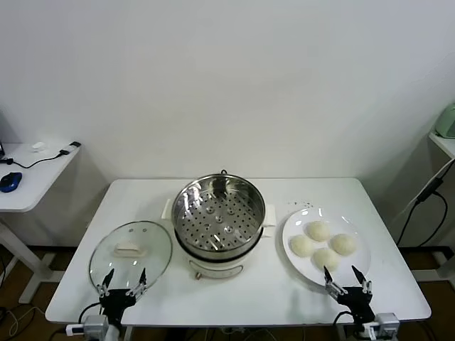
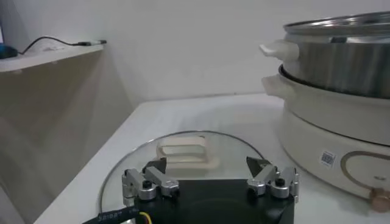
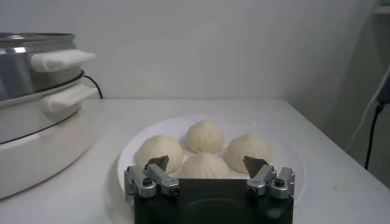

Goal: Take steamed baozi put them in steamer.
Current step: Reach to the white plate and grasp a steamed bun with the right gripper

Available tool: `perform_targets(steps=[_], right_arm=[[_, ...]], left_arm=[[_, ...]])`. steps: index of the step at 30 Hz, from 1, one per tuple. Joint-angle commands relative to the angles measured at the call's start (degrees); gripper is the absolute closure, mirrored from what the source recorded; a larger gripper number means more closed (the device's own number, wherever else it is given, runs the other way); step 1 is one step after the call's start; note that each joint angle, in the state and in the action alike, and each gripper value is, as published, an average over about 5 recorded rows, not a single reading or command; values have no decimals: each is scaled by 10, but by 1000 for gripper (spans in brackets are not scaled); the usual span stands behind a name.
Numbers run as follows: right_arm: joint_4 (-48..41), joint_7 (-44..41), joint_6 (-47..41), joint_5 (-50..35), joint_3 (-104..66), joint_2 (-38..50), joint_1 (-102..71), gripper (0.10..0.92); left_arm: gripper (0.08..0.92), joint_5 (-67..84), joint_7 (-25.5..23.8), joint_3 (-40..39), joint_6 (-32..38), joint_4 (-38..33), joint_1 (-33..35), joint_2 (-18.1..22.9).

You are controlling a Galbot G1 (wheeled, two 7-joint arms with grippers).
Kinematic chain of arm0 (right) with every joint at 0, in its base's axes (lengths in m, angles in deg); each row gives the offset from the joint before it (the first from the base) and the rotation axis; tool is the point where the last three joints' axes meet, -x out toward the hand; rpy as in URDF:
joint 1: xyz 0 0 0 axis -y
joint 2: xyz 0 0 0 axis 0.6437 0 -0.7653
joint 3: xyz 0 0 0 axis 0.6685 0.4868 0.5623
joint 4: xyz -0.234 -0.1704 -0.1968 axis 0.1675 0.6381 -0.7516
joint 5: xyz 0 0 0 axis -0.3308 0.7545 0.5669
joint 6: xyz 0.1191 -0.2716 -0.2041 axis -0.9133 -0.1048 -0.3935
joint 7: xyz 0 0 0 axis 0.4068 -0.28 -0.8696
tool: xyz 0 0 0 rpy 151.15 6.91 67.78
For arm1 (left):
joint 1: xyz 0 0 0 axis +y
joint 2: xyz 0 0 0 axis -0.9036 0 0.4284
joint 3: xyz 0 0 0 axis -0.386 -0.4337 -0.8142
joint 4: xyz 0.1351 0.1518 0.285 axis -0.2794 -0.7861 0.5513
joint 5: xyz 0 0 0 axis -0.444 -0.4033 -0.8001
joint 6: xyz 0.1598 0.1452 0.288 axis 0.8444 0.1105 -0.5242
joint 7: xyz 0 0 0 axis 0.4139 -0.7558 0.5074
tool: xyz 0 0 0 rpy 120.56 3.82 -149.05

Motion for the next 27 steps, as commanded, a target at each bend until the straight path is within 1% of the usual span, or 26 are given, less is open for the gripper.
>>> perform_targets(steps=[1,4,7,12,16,19,22,25,27], right_arm=[[-12,9,-80,-5,14,87,150,203],[-53,-4,-103,-15,55,144,239,203],[-112,-61,-112,-7,134,218,347,203],[-195,-246,-118,28,334,362,520,203],[-253,-401,-90,55,548,439,705,203],[-303,-513,-34,65,762,462,901,203],[-352,-610,20,64,950,452,1081,203],[-391,-675,42,47,1101,420,1212,203],[-409,-698,44,40,1181,391,1274,203]], left_arm=[[177,9,-1,-1,-2,-1,-1,-6],[177,13,-1,0,-2,0,-3,-9],[177,18,0,-1,-2,3,-6,-12],[177,21,-1,-1,-3,2,-8,-14],[177,21,-1,-1,-4,0,-9,-13],[177,22,-2,-1,-4,-2,-9,-12],[177,22,-2,0,-4,-1,-9,-12],[177,22,-3,-1,-4,0,-10,-12],[177,22,-3,-1,-4,1,-11,-13]])
